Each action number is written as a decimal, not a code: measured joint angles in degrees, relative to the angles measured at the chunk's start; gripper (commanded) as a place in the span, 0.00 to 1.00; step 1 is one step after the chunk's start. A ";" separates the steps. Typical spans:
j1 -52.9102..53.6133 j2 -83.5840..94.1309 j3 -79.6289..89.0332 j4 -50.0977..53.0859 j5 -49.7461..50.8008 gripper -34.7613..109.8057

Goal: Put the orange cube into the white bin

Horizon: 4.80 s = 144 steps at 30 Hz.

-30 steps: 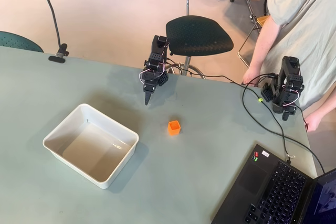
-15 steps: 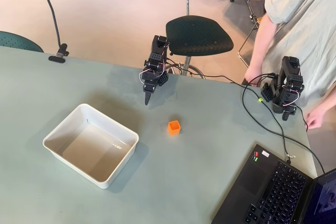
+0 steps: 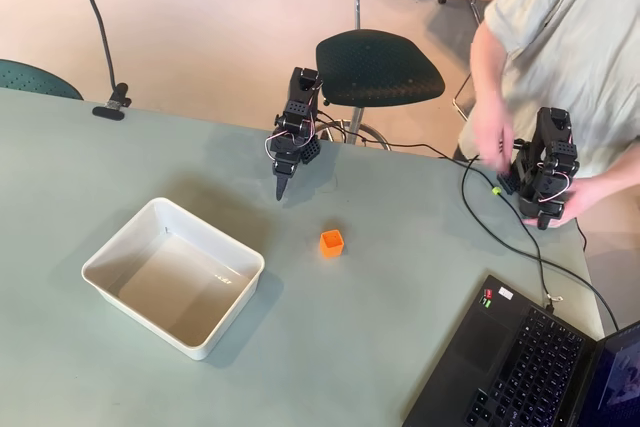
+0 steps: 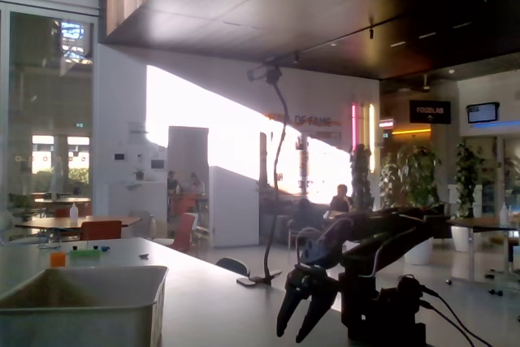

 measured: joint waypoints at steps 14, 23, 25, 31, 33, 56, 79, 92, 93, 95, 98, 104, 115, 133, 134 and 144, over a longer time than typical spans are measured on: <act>-0.26 6.24 -5.62 -5.19 -0.53 0.39; -5.71 20.74 -9.32 -13.80 -0.18 0.39; -7.21 23.38 -9.40 -13.97 -0.18 0.39; -14.24 24.52 -13.01 -13.97 0.00 0.39; -14.94 23.64 -15.21 -13.97 0.00 0.39; -18.54 -41.04 -70.84 29.62 0.00 0.39; -30.41 -66.45 -74.27 20.21 0.00 0.39; -30.23 -75.85 -75.67 13.36 0.00 0.39; -30.23 -75.85 -76.03 12.48 0.00 0.39; -30.23 -75.94 -76.38 11.25 0.00 0.39; -30.23 -76.03 -77.43 10.90 1.58 0.39; -30.23 -76.03 -78.57 10.55 5.54 0.44; -30.23 -77.78 -78.13 11.07 5.89 0.72; -30.32 -85.52 -76.11 17.05 5.71 0.77; -30.41 -86.84 -76.11 17.05 5.71 0.77; -30.85 -89.65 -78.13 16.44 5.54 0.77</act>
